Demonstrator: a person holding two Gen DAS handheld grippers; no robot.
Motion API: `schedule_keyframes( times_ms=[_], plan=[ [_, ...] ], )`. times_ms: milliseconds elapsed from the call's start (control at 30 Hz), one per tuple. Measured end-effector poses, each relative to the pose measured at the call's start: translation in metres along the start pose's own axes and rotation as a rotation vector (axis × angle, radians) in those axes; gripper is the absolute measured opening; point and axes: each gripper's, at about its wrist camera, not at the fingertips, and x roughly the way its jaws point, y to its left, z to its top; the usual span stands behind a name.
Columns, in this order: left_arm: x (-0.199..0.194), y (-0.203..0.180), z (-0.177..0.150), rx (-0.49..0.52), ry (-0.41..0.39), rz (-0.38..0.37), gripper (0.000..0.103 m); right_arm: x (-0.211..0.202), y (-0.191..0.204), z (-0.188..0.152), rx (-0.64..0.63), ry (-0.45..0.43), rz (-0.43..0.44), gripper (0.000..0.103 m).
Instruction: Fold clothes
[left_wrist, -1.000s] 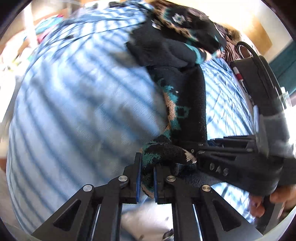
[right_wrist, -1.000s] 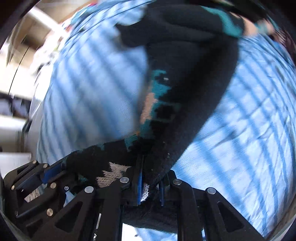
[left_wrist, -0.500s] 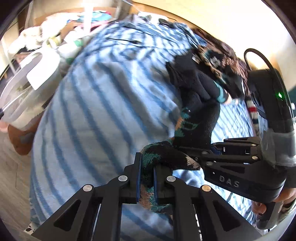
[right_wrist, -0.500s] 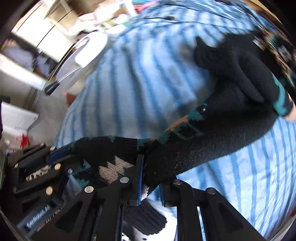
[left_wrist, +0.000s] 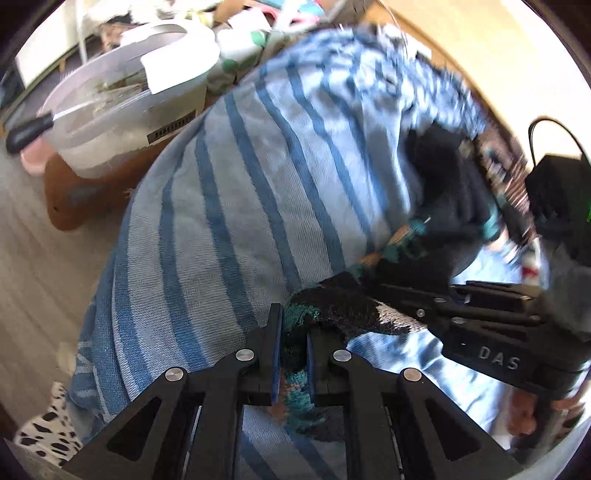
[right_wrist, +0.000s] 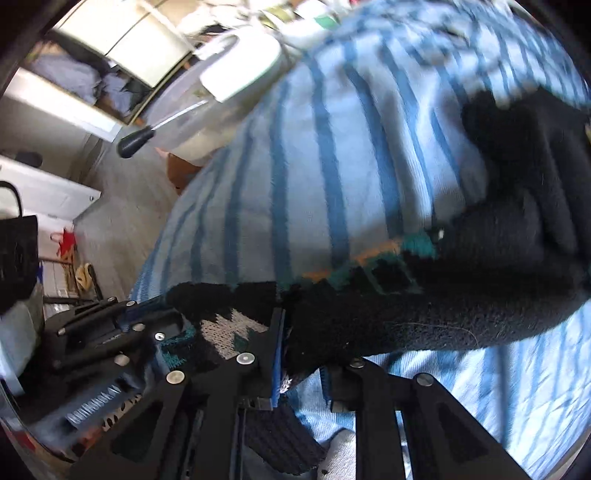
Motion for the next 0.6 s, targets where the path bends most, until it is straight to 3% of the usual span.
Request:
schedule_keyframes(
  times_ms=[133, 200, 267, 333, 433, 500, 600],
  plan=[
    [-0.012, -0.034, 0.013, 0.077, 0.082, 0.002, 0.016, -0.006, -0.023, -0.007, 0.068, -0.013, 0.066, 0.021],
    [-0.027, -0.056, 0.019, 0.147, 0.089, 0.002, 0.023, -0.025, -0.038, -0.013, 0.104, -0.051, 0.062, 0.041],
    [-0.042, -0.075, 0.023, 0.199, 0.080, -0.014, 0.047, -0.044, -0.052, -0.019, 0.139, -0.092, 0.054, 0.054],
    [-0.057, -0.078, 0.029, 0.180, 0.035, -0.068, 0.059, -0.066, -0.070, -0.024, 0.166, -0.154, 0.013, 0.062],
    [-0.077, -0.073, 0.042, 0.106, -0.041, -0.143, 0.061, -0.099, -0.106, -0.035, 0.244, -0.236, -0.064, 0.066],
    [-0.085, -0.066, 0.056, 0.056, -0.101, -0.150, 0.061, -0.116, -0.138, -0.041, 0.334, -0.278, -0.095, 0.066],
    [-0.080, -0.069, 0.071, 0.013, -0.133, -0.078, 0.061, -0.154, -0.203, -0.060, 0.470, -0.322, -0.142, 0.066]
  ],
)
